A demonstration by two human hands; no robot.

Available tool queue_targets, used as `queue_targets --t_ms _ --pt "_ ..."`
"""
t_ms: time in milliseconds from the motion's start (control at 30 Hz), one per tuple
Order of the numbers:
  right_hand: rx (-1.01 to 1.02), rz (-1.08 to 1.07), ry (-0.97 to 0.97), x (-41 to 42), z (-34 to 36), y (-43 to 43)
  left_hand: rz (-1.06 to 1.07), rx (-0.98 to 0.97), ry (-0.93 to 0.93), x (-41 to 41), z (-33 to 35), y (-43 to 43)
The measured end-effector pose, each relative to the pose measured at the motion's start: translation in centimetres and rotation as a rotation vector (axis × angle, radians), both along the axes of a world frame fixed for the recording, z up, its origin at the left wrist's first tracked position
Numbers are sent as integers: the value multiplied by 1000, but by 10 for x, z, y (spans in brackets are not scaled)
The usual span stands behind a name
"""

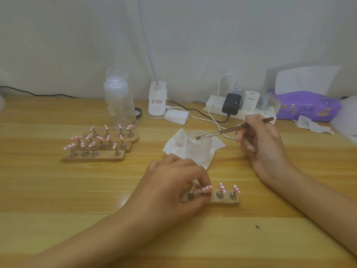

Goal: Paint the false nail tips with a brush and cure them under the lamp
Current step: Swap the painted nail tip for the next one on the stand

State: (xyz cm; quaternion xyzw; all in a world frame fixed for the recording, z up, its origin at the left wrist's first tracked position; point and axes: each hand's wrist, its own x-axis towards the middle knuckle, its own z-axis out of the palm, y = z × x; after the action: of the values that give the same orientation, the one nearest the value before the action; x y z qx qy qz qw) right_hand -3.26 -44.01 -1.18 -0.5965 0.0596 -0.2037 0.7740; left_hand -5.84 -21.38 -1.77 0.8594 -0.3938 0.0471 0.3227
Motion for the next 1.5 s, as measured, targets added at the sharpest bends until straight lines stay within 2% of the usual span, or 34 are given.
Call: queue_targets --t_ms 200,267,400,567,733,900,1100,1300,1500 --pt "17 -25 -15 -2 2 1 5 100 -250 -8 7 -1" --pt "-2 -32 -19 -2 2 1 -5 108 -278 -9 7 -1" --pt "-2 -21 -17 -2 1 1 -6 107 -205 -7 7 -1" --pt "-20 -5 -20 -1 0 1 0 69 40 1 3 1" --pt "-19 -9 -13 -2 1 2 -15 28 126 4 2 1" --pt "-12 -5 -8 -3 2 1 18 106 37 -1 5 2" --pt "-20 3 2 -2 1 1 -11 111 -25 -7 9 3" --pt "-18 -3 3 -2 0 0 -29 88 -322 -12 9 3" --pt "-9 -36 -36 -1 -1 -2 -21 80 -494 -17 11 3"
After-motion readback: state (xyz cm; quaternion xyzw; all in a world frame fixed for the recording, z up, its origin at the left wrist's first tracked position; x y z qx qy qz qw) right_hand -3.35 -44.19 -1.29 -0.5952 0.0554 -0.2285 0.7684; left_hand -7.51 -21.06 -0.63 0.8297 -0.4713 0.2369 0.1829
